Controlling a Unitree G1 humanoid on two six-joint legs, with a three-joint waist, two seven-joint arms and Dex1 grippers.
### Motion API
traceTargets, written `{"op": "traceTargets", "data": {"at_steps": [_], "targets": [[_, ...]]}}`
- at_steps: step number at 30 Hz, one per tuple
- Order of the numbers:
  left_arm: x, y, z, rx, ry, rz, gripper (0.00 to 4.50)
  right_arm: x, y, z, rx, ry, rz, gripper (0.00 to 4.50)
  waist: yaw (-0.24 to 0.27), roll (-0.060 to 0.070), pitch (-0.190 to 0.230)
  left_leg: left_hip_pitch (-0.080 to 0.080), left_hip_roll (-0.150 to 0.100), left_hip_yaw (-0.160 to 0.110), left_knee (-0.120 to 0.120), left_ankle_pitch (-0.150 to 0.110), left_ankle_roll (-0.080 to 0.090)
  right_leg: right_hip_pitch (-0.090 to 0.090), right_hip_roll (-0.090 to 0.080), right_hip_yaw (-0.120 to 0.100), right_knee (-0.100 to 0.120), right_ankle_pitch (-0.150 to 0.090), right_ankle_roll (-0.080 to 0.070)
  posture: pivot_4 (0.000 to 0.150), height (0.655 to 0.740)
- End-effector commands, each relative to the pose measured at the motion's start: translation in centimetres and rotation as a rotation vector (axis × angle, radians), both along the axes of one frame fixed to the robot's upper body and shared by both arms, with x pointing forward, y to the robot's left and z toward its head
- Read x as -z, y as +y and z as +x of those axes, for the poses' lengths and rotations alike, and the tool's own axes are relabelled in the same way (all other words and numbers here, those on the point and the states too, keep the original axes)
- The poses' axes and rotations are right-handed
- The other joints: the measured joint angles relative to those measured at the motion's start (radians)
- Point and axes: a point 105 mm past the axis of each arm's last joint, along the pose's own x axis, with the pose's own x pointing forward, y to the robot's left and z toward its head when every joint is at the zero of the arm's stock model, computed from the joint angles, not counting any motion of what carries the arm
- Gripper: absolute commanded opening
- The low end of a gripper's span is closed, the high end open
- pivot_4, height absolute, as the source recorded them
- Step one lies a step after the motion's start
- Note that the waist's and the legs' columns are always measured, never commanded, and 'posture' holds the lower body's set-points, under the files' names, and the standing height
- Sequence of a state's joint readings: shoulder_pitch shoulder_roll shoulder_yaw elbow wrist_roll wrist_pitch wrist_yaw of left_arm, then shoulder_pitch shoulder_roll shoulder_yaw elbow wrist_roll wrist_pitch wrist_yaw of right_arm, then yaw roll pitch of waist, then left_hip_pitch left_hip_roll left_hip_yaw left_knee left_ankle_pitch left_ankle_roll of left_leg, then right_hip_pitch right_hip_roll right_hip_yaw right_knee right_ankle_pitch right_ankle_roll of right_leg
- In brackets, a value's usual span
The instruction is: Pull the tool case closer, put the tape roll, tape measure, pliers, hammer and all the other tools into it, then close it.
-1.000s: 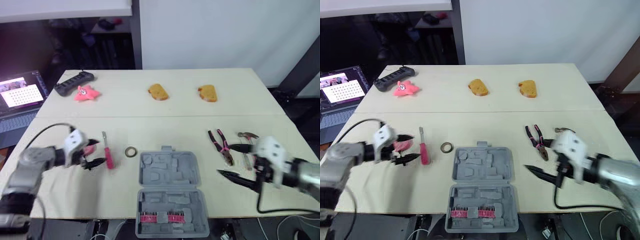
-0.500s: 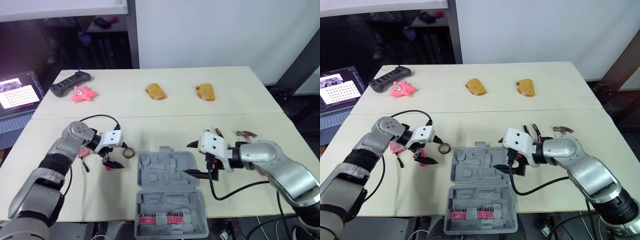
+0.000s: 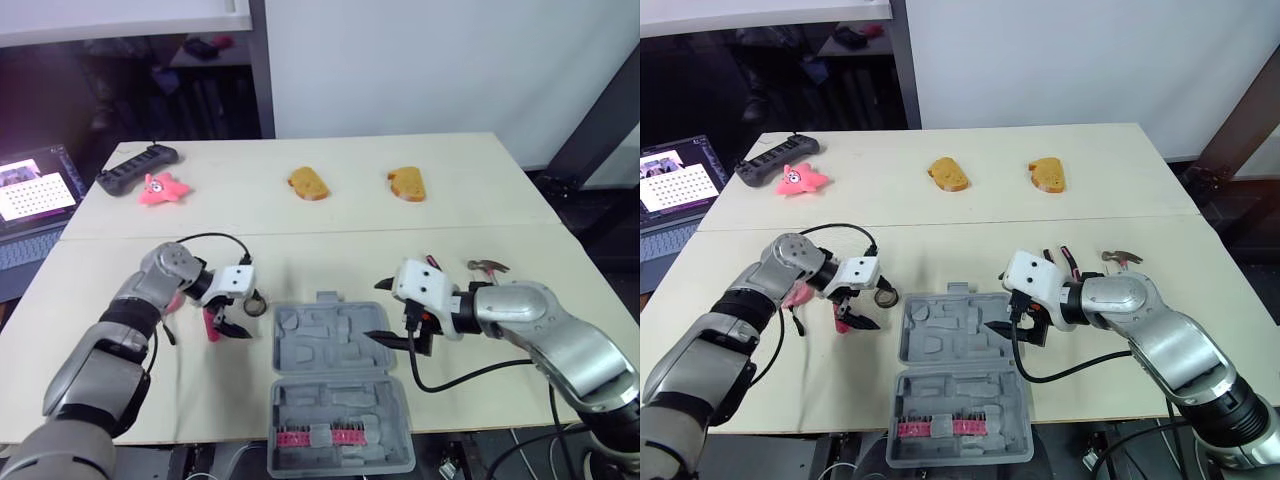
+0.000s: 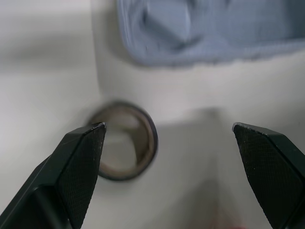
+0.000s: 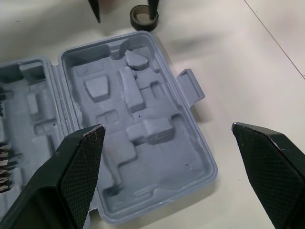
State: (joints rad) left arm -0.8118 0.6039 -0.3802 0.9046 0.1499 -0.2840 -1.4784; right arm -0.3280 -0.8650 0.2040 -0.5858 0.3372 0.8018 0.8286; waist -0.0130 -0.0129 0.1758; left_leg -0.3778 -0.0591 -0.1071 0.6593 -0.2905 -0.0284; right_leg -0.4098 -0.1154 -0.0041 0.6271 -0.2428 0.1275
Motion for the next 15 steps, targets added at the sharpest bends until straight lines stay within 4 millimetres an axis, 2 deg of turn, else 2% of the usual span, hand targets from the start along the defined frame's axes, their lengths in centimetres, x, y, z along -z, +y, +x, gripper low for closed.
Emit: {"op": "traceTargets", "data": {"at_steps": [1, 5, 8, 13, 15], "targets": [[-0.52, -0.24, 0.32, 0.015, -0.022, 0.002, 4.47, -1.0, 0.27, 0.05, -0.004, -0.049, 0.014, 4.5, 0.0, 0.0, 0.0, -0.001, 0.0, -0.001, 0.002, -0.001, 0.002, 0.0, 0.0, 0.0, 0.001, 0.0, 0.0, 0.15, 0.74], [-0.16, -0.65, 0.17, 0.025, -0.024, 0.001, 4.47, -1.0, 0.33, 0.12, -0.001, -0.05, 0.017, 4.5, 0.002, 0.0, 0.0, -0.002, 0.0, -0.002, 0.004, -0.001, 0.002, 0.0, 0.0, 0.0, 0.001, 0.0, 0.0, 0.15, 0.74], [-0.22, -1.05, 0.14, 0.028, -0.03, -0.014, 3.7, -0.95, 0.27, 0.1, 0.003, -0.05, 0.016, 4.5, 0.001, 0.0, 0.0, -0.002, -0.001, -0.002, 0.004, -0.001, 0.002, 0.0, 0.0, 0.0, 0.001, 0.0, 0.0, 0.15, 0.74], [-0.59, -1.03, 0.29, 0.033, -0.052, -0.009, 1.26, -0.77, 0.26, 0.1, 0.006, -0.047, 0.015, 4.5, 0.0, 0.0, 0.0, -0.002, -0.001, -0.002, 0.004, -0.001, 0.002, -0.001, 0.0, 0.0, 0.001, 0.0, 0.0, 0.15, 0.74], [-0.79, -0.91, 0.35, 0.035, -0.059, -0.005, 0.16, -0.76, 0.3, 0.08, 0.006, -0.047, 0.017, 4.5, 0.001, 0.0, 0.0, -0.002, 0.0, -0.002, 0.004, -0.001, 0.002, -0.001, 0.0, 0.0, 0.001, 0.0, 0.0, 0.15, 0.74]]}}
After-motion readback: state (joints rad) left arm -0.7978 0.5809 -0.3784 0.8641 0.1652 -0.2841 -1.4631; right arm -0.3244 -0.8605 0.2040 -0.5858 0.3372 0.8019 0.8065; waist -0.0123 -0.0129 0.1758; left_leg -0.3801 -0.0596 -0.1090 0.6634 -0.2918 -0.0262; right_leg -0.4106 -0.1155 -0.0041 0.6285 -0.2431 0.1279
